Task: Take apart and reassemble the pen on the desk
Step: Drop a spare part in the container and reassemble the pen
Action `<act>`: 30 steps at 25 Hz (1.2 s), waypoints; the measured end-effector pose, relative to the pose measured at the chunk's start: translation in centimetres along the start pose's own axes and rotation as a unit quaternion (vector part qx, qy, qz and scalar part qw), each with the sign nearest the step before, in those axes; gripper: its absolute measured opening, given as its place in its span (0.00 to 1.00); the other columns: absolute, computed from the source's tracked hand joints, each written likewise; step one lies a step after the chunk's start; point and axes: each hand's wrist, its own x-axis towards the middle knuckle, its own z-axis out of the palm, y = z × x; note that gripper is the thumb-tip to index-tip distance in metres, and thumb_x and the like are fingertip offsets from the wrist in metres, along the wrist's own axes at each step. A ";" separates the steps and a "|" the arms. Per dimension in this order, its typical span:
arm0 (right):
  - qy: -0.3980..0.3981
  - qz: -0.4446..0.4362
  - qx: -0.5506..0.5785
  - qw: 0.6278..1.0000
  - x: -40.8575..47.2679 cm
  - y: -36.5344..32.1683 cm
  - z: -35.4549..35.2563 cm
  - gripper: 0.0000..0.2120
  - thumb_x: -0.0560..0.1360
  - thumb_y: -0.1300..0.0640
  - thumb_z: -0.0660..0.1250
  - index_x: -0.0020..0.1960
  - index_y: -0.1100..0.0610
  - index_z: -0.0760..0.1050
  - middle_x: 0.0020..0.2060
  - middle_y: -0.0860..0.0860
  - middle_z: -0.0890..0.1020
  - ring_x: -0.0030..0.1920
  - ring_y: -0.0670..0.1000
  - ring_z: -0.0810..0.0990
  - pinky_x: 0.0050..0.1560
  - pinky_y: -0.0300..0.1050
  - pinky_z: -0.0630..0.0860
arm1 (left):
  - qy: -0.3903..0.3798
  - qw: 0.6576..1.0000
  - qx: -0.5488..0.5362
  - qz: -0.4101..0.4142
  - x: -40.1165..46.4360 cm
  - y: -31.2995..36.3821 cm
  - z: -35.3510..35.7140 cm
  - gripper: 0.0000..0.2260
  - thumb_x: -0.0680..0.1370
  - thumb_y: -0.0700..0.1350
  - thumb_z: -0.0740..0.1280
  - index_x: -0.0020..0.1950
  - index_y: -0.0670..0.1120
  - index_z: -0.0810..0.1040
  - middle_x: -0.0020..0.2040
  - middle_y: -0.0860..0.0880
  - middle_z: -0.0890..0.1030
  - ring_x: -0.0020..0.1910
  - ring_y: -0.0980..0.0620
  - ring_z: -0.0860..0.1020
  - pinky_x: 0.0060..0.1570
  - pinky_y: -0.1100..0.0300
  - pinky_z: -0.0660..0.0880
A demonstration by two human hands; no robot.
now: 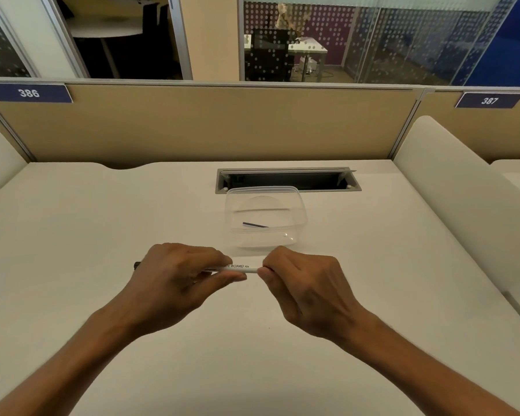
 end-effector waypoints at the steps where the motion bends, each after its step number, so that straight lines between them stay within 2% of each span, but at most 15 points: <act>1: 0.001 -0.009 0.010 1.000 0.0 0.2 0.1 0.19 0.82 0.53 0.52 0.39 0.59 0.73 0.29 0.50 0.73 0.25 0.51 0.66 0.23 0.44 0.60 | -0.005 1.000 -0.006 0.005 -0.1 0.0 0.0 0.17 0.76 0.60 0.61 0.43 0.51 0.84 0.28 0.60 0.72 0.25 0.60 0.65 0.25 0.65 0.61; 3: -0.008 0.010 0.069 0.998 -0.1 0.1 0.2 0.17 0.82 0.54 0.53 0.38 0.58 0.70 0.29 0.48 0.70 0.25 0.50 0.64 0.24 0.45 0.62 | 0.003 1.000 0.007 0.026 -0.2 0.2 0.1 0.17 0.76 0.59 0.62 0.43 0.50 0.84 0.29 0.59 0.74 0.25 0.59 0.65 0.25 0.66 0.60; 6: -0.036 0.134 0.231 0.963 -0.3 -0.5 0.6 0.16 0.82 0.55 0.54 0.36 0.54 0.64 0.26 0.46 0.65 0.25 0.50 0.63 0.26 0.47 0.63 | 0.033 0.993 0.088 0.068 -0.4 0.2 0.3 0.15 0.77 0.56 0.63 0.43 0.47 0.84 0.29 0.54 0.78 0.21 0.52 0.69 0.19 0.63 0.63; 9: -0.060 0.301 0.463 0.831 -0.1 -1.4 1.0 0.19 0.83 0.57 0.54 0.33 0.55 0.61 0.25 0.46 0.62 0.24 0.49 0.60 0.26 0.42 0.58 | 0.058 0.971 0.193 0.125 -0.6 -0.4 0.8 0.14 0.78 0.52 0.65 0.43 0.43 0.82 0.27 0.49 0.76 0.20 0.48 0.70 0.16 0.59 0.66; 11: -0.078 0.376 0.544 0.746 0.2 -1.7 0.9 0.22 0.84 0.58 0.53 0.31 0.53 0.61 0.27 0.48 0.59 0.24 0.48 0.57 0.25 0.38 0.56 | 0.069 0.960 0.230 0.145 -0.8 -0.8 1.0 0.14 0.79 0.51 0.65 0.43 0.42 0.81 0.26 0.48 0.74 0.20 0.48 0.69 0.15 0.57 0.66; 14: -0.107 0.421 0.573 0.695 0.4 -1.7 0.6 0.23 0.84 0.57 0.53 0.29 0.52 0.61 0.26 0.47 0.58 0.23 0.48 0.58 0.25 0.37 0.60 | 0.066 0.958 0.235 0.151 -1.0 -1.1 1.2 0.14 0.79 0.52 0.64 0.44 0.42 0.82 0.27 0.48 0.75 0.20 0.48 0.69 0.16 0.58 0.67; 15: -0.105 0.407 0.555 0.717 0.4 -1.7 0.5 0.23 0.84 0.56 0.54 0.29 0.51 0.61 0.25 0.47 0.59 0.23 0.49 0.59 0.25 0.38 0.61 | 0.062 0.963 0.221 0.144 -0.9 -1.1 1.2 0.15 0.79 0.52 0.64 0.44 0.43 0.82 0.27 0.49 0.76 0.21 0.48 0.70 0.16 0.58 0.68; 16: -0.089 0.376 0.510 0.769 0.2 -1.7 0.6 0.22 0.83 0.54 0.55 0.30 0.51 0.62 0.25 0.47 0.61 0.24 0.51 0.61 0.25 0.41 0.63 | 0.056 0.969 0.198 0.133 -0.8 -1.0 1.0 0.15 0.79 0.53 0.64 0.43 0.44 0.83 0.28 0.49 0.77 0.21 0.48 0.72 0.17 0.59 0.68; 18: -0.042 0.258 0.314 0.913 -0.2 -1.4 0.7 0.18 0.82 0.52 0.55 0.33 0.52 0.64 0.25 0.48 0.65 0.25 0.51 0.63 0.26 0.48 0.64 | 0.046 0.983 0.145 0.100 -0.5 -0.6 0.7 0.15 0.78 0.55 0.63 0.43 0.46 0.83 0.29 0.52 0.79 0.22 0.50 0.73 0.19 0.62 0.66; 19: -0.023 0.181 0.197 0.963 -0.3 -1.1 0.6 0.16 0.81 0.52 0.55 0.35 0.52 0.66 0.26 0.47 0.67 0.26 0.50 0.64 0.26 0.48 0.64 | 0.041 0.989 0.116 0.082 -0.3 -0.4 0.5 0.15 0.77 0.55 0.63 0.43 0.47 0.83 0.30 0.54 0.80 0.22 0.51 0.72 0.20 0.64 0.65; 20: -0.007 0.111 0.109 0.988 -0.4 -0.7 0.5 0.15 0.81 0.52 0.54 0.37 0.54 0.69 0.27 0.46 0.69 0.26 0.49 0.65 0.25 0.46 0.64 | 0.037 0.993 0.088 0.065 -0.2 -0.3 0.4 0.15 0.77 0.56 0.63 0.43 0.48 0.83 0.30 0.55 0.80 0.22 0.52 0.72 0.22 0.65 0.63; 22: 0.000 0.016 0.028 0.999 -0.2 -0.2 0.3 0.17 0.82 0.53 0.54 0.40 0.58 0.74 0.30 0.49 0.74 0.26 0.51 0.68 0.24 0.45 0.64 | 0.025 0.997 0.049 0.045 -0.2 -0.3 0.1 0.16 0.77 0.58 0.62 0.43 0.49 0.84 0.30 0.56 0.79 0.24 0.54 0.71 0.22 0.64 0.63; 26: 0.003 -0.029 0.029 0.999 -0.1 0.3 0.4 0.19 0.82 0.54 0.52 0.39 0.60 0.74 0.30 0.51 0.74 0.26 0.52 0.67 0.23 0.45 0.63 | 0.019 0.998 0.026 0.047 -0.5 -0.2 0.1 0.16 0.77 0.58 0.62 0.44 0.49 0.84 0.30 0.56 0.78 0.24 0.55 0.68 0.21 0.62 0.64; 28: -0.003 0.022 0.102 0.995 -0.3 0.0 0.7 0.17 0.82 0.54 0.53 0.38 0.58 0.70 0.29 0.49 0.70 0.26 0.51 0.65 0.25 0.46 0.63 | 0.035 0.994 0.077 0.072 -0.5 -0.1 0.3 0.15 0.77 0.56 0.64 0.43 0.47 0.84 0.29 0.54 0.78 0.22 0.52 0.69 0.20 0.63 0.62; 30: -0.019 0.140 0.222 0.965 -0.5 -0.6 1.1 0.17 0.82 0.54 0.54 0.36 0.56 0.65 0.26 0.48 0.67 0.25 0.50 0.64 0.26 0.46 0.63 | 0.051 0.981 0.155 0.103 -0.5 -0.3 0.5 0.14 0.78 0.53 0.65 0.43 0.45 0.83 0.27 0.51 0.76 0.20 0.48 0.69 0.17 0.61 0.63</act>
